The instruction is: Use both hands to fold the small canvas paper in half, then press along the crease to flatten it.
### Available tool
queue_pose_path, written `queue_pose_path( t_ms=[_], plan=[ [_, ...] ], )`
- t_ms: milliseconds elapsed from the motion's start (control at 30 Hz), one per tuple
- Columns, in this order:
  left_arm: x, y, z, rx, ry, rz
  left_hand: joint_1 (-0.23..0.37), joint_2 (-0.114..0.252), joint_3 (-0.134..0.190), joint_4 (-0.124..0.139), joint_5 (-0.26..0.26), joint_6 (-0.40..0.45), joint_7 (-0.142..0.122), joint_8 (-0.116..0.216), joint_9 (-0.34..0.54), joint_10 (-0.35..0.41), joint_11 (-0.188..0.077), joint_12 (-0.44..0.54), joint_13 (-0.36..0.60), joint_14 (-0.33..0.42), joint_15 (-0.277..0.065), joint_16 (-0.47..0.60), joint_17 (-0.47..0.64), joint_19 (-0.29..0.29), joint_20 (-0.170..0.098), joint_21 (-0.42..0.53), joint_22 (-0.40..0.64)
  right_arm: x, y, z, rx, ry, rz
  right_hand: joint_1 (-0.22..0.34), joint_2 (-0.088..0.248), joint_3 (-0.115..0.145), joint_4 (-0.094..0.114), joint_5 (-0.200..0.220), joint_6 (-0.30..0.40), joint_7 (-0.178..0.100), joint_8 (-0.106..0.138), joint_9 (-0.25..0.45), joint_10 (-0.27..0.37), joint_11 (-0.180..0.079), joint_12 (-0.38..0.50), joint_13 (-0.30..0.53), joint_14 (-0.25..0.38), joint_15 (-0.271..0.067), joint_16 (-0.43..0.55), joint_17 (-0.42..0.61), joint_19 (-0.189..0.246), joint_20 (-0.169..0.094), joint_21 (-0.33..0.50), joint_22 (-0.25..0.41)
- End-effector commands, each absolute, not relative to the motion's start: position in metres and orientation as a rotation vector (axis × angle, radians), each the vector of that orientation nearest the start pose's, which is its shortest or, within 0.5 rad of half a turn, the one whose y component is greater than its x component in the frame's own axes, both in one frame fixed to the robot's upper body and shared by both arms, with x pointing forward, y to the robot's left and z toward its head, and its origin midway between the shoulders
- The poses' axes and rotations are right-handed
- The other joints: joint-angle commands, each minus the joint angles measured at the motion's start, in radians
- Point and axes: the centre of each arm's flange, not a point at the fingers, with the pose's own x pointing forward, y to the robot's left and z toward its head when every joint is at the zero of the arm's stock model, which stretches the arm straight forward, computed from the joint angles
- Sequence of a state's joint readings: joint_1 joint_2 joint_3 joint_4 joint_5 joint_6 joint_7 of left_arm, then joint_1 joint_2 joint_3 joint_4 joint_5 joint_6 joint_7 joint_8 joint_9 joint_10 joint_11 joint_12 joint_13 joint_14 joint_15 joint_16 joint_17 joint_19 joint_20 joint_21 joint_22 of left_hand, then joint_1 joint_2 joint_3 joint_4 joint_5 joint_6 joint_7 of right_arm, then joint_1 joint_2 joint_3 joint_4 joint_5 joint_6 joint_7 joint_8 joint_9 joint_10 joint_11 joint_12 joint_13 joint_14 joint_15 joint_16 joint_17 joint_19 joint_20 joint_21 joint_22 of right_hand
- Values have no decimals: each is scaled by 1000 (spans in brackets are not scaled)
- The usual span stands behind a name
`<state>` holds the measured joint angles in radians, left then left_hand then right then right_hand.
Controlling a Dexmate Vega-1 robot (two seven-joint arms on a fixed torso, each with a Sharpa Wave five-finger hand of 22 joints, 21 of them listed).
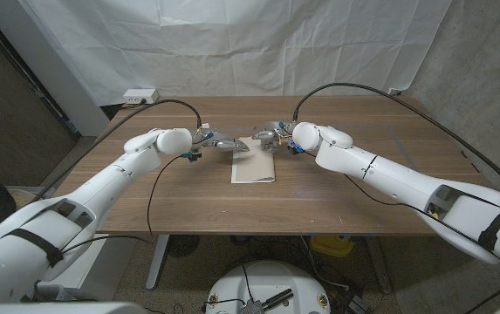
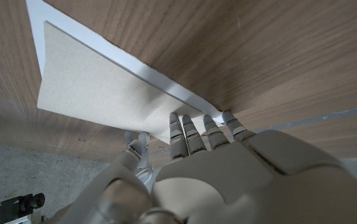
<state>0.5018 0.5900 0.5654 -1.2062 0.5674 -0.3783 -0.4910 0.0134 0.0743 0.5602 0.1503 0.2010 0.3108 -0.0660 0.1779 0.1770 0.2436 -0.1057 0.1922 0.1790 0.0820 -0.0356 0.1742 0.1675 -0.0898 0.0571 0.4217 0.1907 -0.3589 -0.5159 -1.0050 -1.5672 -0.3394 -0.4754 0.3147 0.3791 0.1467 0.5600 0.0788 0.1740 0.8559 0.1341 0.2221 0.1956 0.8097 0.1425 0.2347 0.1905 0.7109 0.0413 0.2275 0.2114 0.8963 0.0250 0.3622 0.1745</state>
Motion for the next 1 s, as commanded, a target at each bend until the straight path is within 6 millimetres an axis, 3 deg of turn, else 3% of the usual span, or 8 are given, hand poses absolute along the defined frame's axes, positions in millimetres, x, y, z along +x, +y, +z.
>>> queue_pose_path(
  t_ms=[33,700,1000],
  plan=[
    [672,219,19,1570,-479,-526,4,3,-3,1,4,-2,2,5,-1,2,5,5,3,5,-51,6,3,-2,-4,-1,3,653,-76,23,-1391,-269,379,-16,-3,-4,7,-3,12,2,-1,-1,2,8,-1,3,3,5,-1,1,2,6,-3,3],
    [669,217,19,1574,-489,-526,5,5,-5,1,5,-2,1,5,-1,2,6,5,3,5,-50,6,3,-1,-4,-3,3,622,-88,42,-1353,-402,267,-35,1,-10,20,0,12,-5,-5,-1,5,4,-5,3,2,0,-5,-1,2,6,-8,3],
    [668,219,19,1570,-490,-519,5,6,-5,1,5,-3,0,5,-1,1,6,5,3,4,-51,6,3,-1,-5,-4,3,614,-89,31,-1350,-352,291,-51,1,-5,25,3,63,-7,5,-2,65,0,4,2,79,-7,7,-13,69,-2,8,4]
  ],
)
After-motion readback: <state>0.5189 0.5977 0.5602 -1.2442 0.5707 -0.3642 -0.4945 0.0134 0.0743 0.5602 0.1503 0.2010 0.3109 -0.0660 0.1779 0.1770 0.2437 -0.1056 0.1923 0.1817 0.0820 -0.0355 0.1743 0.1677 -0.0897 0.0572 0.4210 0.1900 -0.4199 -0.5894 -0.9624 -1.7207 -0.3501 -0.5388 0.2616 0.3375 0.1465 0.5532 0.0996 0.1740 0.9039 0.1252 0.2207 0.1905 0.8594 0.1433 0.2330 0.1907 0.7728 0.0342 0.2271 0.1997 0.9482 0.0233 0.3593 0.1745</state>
